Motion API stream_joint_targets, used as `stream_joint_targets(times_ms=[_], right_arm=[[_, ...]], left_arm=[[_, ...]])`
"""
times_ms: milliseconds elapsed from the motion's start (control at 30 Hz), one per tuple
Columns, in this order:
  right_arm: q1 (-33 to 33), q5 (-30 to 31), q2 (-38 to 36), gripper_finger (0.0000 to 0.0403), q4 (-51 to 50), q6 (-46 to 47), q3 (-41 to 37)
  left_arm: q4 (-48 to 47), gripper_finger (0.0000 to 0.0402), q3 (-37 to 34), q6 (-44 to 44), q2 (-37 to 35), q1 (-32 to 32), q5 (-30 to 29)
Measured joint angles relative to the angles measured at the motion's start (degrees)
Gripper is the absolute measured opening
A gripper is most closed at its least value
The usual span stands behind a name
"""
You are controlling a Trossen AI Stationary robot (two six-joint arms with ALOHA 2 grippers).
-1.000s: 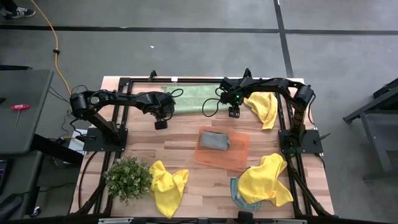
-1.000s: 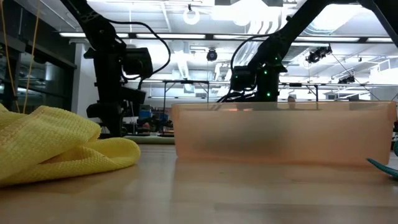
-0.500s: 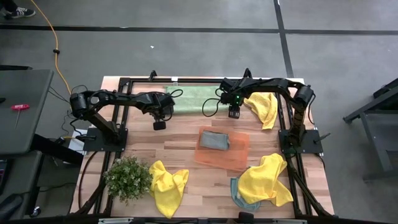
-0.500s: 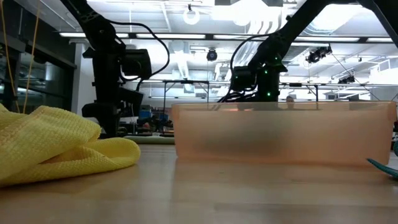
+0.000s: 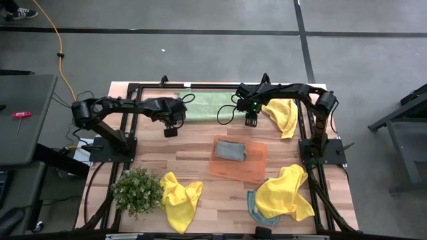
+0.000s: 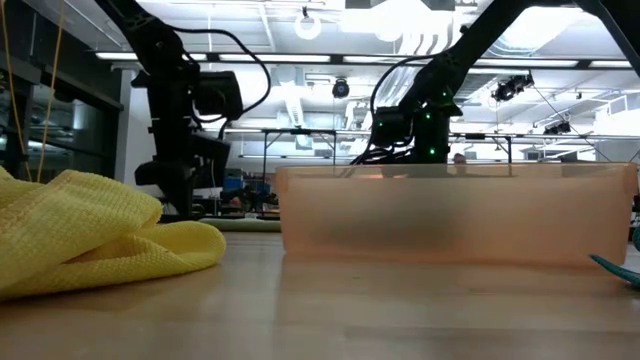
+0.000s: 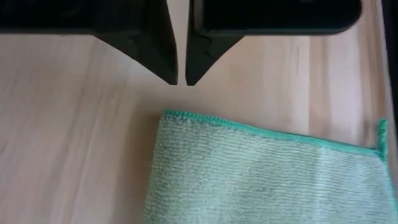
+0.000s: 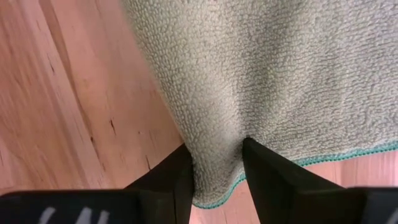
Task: Fold microfiber towels
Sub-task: Fold the green microfiber towel
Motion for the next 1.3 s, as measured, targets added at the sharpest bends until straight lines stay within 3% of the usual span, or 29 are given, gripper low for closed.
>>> stream_joint_targets(times_ms=[367, 667, 1000, 1300], right_arm=[[0.00, 0.00, 0.02, 0.0122, 0.20, 0.00, 0.00], [0.00, 0.00, 0.04, 0.0122, 0.53, 0.01, -0.02], [0.00, -0.02, 0.07, 0.0122, 0.71, 1.31, -0.02], [0.00, -0.02, 0.07, 0.0122, 0.82, 1.31, -0.04]], left_arm=[[0.50, 0.0120, 0.00, 1.03, -0.78, 0.00, -0.01], [7.98, 0.0181, 0.00, 2.14, -0.74, -0.04, 1.92], [14.17, 0.0193, 0.00, 2.56, 2.52, 1.60, 4.77], [16.72, 0.0193, 0.10, 2.51, 6.94, 1.66, 3.73]])
